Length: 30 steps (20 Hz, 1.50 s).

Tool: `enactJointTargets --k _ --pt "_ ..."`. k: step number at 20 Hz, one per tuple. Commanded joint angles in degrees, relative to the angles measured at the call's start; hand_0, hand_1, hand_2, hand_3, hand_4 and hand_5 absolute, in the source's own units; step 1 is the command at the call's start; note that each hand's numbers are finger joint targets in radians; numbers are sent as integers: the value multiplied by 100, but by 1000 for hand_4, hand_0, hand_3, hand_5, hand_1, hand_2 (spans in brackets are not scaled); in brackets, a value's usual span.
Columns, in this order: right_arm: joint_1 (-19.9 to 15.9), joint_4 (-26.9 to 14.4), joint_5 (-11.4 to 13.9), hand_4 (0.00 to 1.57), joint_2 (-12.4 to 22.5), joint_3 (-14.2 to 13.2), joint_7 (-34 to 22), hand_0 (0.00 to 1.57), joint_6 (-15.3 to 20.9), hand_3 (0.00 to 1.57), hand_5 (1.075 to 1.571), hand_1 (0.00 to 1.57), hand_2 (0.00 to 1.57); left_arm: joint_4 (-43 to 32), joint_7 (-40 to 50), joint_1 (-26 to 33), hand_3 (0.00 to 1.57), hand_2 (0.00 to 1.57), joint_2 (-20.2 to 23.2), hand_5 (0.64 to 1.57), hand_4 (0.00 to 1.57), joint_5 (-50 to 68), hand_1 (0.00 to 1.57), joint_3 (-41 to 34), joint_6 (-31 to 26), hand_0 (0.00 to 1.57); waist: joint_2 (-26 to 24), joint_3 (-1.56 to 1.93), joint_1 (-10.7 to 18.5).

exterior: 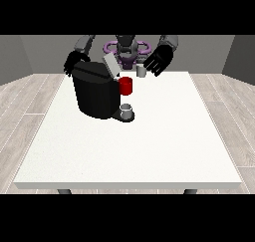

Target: Insert the coffee pod into the coffee machine and close the lid

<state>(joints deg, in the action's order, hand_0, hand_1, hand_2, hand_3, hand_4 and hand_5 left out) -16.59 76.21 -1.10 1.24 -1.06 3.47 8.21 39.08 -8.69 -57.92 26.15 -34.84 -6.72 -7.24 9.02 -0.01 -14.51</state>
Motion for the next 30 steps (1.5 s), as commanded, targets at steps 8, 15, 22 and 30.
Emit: enactJointTargets --k 8,15,22,30 --pt "-251 64 168 459 -72 57 66 0 185 0 1571 0 0 -30 444 -893 1263 1329 -67 1571 517 -136 1282 -28 61 1282 426 3 -300" --pt "-393 377 212 517 -95 68 -142 0 342 0 1571 0 0 -214 80 -934 1239 1328 138 1571 487 -120 1307 -134 -4 1307 704 0 -338" --pt "-452 377 -26 512 -19 -132 -350 0 243 0 1571 0 0 -289 242 -989 1217 1300 -27 1571 512 -182 1268 -75 -85 1268 589 2 -261" --pt "50 441 -230 481 242 -219 -63 0 -183 0 1571 0 0 -337 180 -695 1197 1262 -221 1571 492 -209 1185 -43 -42 1185 331 1 -319"
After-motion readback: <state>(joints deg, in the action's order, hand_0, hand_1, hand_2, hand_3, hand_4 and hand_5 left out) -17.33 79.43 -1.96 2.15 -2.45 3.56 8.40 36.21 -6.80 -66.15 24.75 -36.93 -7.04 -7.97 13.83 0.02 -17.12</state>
